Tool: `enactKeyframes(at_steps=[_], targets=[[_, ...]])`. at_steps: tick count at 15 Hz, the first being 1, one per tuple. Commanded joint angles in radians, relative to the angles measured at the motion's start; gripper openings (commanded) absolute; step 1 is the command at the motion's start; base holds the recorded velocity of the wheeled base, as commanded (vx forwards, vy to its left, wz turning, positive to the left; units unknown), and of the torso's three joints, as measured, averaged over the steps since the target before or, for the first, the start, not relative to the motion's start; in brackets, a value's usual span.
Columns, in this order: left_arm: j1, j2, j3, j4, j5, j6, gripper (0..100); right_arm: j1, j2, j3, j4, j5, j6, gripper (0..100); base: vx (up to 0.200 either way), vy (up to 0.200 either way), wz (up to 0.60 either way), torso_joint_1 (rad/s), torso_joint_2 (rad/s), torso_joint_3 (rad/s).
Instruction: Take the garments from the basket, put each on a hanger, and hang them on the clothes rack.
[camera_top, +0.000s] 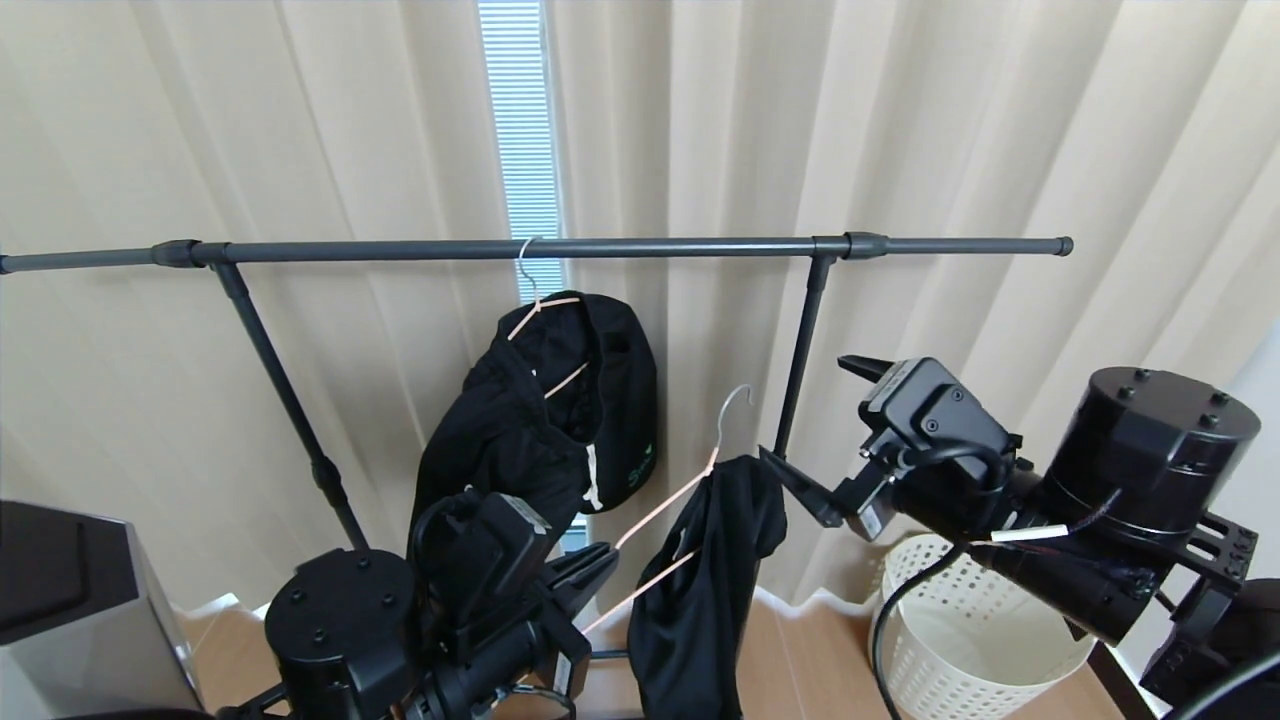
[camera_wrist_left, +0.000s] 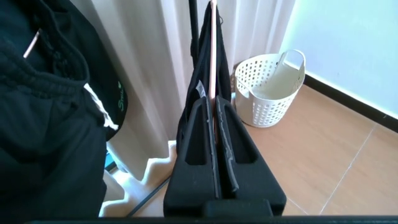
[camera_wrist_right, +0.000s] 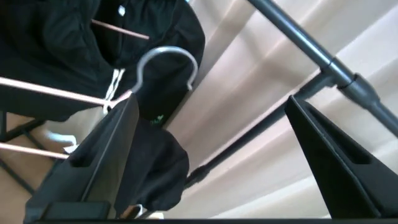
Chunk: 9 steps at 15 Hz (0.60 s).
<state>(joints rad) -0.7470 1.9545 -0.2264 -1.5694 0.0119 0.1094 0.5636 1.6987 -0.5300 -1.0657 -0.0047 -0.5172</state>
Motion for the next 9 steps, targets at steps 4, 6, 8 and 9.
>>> enactKeyframes(at_steps=[4,6,8,9], targets=[[0.000,-0.003,0.001,-0.001,-0.003,-0.002,0,-0.261,-0.097,-0.096,0.300,0.419,0.048,100,0.000,0.000,0.00,0.000,0.00,0.000],[0.000,-0.008,0.001,-0.001,-0.003,-0.004,0,-0.297,-0.094,-0.104,0.336,0.522,0.048,100,0.000,0.000,0.00,0.000,0.00,0.000],[0.000,-0.032,0.015,-0.001,-0.041,-0.010,0,-0.332,-0.085,-0.107,0.337,0.604,0.046,100,0.000,0.000,0.00,0.000,0.00,0.000],[0.000,-0.046,0.024,-0.001,-0.061,-0.016,0,-0.340,-0.079,-0.107,0.339,0.626,0.046,100,0.000,0.000,0.00,0.000,0.00,0.000]])
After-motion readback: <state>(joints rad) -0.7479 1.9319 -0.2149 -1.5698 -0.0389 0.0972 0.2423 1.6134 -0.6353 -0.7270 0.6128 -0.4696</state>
